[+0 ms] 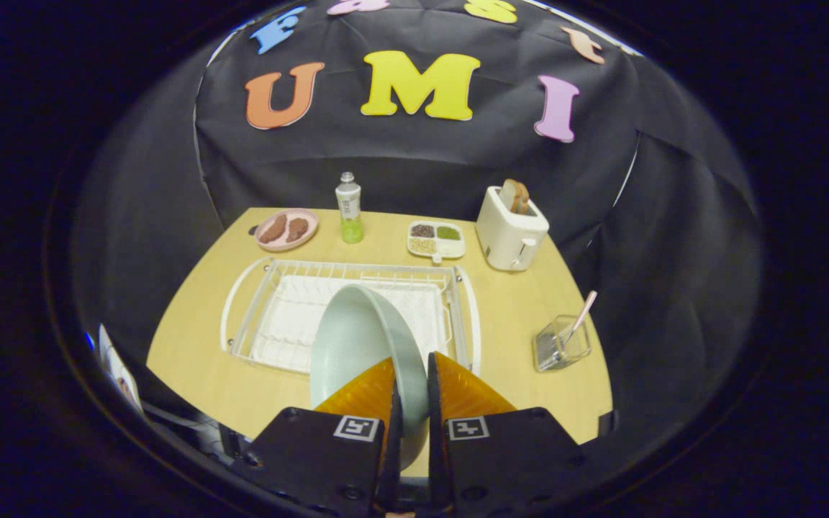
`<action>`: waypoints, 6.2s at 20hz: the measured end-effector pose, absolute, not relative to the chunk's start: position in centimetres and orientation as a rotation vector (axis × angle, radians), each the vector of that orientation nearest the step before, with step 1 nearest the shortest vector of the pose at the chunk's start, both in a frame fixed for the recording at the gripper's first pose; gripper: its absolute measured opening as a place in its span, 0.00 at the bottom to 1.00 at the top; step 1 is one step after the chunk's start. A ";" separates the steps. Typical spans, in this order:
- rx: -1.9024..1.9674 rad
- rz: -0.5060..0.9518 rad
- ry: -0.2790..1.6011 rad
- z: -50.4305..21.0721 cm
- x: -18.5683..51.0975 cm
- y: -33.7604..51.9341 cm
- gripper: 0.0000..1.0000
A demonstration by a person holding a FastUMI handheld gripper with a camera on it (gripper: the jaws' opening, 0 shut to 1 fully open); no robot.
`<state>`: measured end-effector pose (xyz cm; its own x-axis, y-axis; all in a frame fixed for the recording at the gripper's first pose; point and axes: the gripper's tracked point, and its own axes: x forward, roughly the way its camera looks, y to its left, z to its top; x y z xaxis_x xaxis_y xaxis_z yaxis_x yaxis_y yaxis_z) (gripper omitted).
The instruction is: Take the plate from the dish rack, then take the spoon from the basket and place it into the plate.
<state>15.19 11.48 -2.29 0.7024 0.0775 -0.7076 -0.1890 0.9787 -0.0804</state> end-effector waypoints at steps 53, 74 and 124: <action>0.049 -0.065 0.318 -10.3 36.1 -15.4 1.00; 0.128 -0.081 0.049 3.4 32.9 -12.1 0.17; 0.010 0.122 0.108 -13.9 9.0 11.7 0.26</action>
<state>8.99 11.66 -13.94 0.9868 0.1216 -0.1073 -0.1205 0.9926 0.0167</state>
